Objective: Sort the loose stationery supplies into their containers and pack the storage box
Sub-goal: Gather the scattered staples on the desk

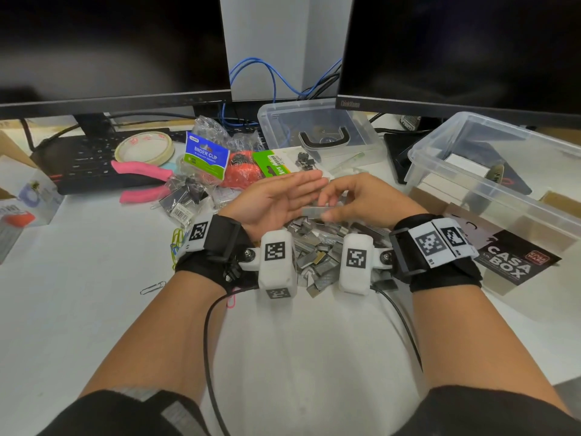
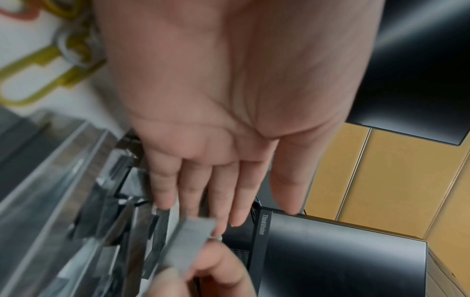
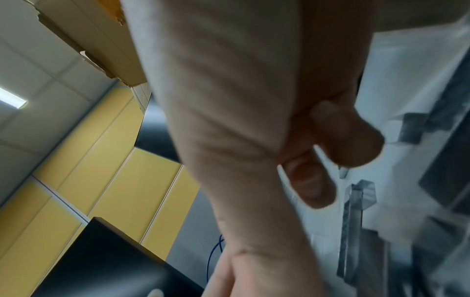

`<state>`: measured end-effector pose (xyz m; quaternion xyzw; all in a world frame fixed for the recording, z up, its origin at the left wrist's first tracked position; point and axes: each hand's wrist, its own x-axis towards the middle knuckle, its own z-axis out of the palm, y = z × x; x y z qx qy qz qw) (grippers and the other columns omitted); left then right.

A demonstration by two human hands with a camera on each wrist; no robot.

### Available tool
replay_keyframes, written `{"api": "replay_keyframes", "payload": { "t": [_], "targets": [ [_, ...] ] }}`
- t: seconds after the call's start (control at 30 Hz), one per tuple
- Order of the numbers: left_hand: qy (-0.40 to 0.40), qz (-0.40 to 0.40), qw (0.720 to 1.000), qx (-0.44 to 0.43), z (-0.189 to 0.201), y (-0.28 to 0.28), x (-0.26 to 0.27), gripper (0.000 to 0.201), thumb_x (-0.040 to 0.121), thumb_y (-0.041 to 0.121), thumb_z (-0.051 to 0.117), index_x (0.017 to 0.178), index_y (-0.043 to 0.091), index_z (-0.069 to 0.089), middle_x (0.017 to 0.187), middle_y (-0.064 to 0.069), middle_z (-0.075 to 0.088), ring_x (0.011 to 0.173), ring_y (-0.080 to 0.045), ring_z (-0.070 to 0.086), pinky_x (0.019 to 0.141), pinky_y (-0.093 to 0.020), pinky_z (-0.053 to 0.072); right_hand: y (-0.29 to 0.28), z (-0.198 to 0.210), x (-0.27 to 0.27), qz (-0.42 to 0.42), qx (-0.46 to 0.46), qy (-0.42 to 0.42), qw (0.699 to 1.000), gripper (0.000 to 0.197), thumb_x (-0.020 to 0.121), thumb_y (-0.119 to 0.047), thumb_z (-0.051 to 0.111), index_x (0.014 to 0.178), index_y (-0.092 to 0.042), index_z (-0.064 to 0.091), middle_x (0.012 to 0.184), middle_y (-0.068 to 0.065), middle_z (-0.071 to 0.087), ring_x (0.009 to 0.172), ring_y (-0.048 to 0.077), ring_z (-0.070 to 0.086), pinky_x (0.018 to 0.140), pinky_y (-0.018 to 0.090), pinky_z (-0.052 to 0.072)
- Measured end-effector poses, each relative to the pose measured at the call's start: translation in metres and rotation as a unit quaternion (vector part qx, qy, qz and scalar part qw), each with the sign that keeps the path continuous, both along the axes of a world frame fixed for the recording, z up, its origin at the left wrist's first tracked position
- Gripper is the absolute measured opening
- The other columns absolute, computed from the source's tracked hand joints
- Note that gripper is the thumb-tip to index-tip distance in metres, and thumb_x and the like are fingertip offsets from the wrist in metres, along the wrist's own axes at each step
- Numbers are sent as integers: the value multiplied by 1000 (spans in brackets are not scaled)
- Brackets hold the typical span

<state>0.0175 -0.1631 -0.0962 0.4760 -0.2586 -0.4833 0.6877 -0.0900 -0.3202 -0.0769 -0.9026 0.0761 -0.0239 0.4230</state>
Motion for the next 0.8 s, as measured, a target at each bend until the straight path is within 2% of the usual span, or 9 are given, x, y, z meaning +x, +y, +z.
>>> {"api": "replay_keyframes", "payload": {
  "t": [0.07,0.13,0.27,0.37,0.43,0.53,0.6,0.67,0.8],
  "targets": [
    [6,8,1000,14,0,-1,0,46,88,36,42,125,11,53,127,-6,60,111,-19,59,101,-33,42,1,1,0,-16,46,-51,998,13,77,-5,73,82,-14,64,71,-5,54,42,-4,46,50,6,35],
    [15,8,1000,19,0,-1,0,47,90,38,42,125,11,54,119,-9,63,105,-23,63,97,-34,47,3,-1,4,-36,49,-93,994,14,77,-7,73,81,-17,64,71,-7,55,42,-2,41,50,6,33],
    [29,1,1000,-11,0,1,-2,42,84,18,50,124,4,54,115,-17,65,101,-28,66,89,-33,53,3,-6,10,-83,38,-144,985,18,75,-16,77,85,-25,63,77,-8,61,49,1,42,60,19,38],
    [41,19,999,-25,0,2,0,32,90,7,45,119,1,56,108,-18,68,98,-26,68,84,-31,56,0,-6,9,-136,28,-153,978,21,76,-28,76,82,-25,55,75,-7,58,55,-2,49,64,21,39],
    [51,37,998,-27,0,1,1,29,96,7,40,119,-1,55,105,-20,69,96,-25,69,80,-30,57,-2,-5,6,-153,6,-105,983,25,80,-39,70,80,-20,53,74,-5,56,61,3,49,62,22,40],
    [58,52,997,-21,0,2,3,30,100,10,36,119,-1,55,105,-22,68,94,-24,70,77,-29,58,-1,-4,0,-104,-50,27,993,30,87,-48,57,83,-18,59,75,-6,59,64,6,51,57,20,36],
    [59,53,997,-21,1,2,3,30,101,12,34,116,0,57,104,-21,69,94,-23,70,78,-30,58,-1,-3,-3,-83,-93,70,990,24,87,-43,59,89,-20,62,76,-10,57,69,2,50,60,18,34],
    [59,58,996,-21,1,2,4,30,101,12,33,114,1,57,103,-19,69,94,-22,70,78,-30,58,-3,-2,-3,-76,-99,83,989,18,82,-34,69,93,-20,65,83,-8,59,72,3,52,62,14,36],
    [47,61,997,-10,1,2,3,30,101,10,32,116,-1,56,103,-17,70,95,-23,69,83,-32,56,0,-1,-3,-77,-102,97,987,13,79,-18,74,89,-21,67,85,-3,63,69,5,55,59,13,36]
  ]
}}
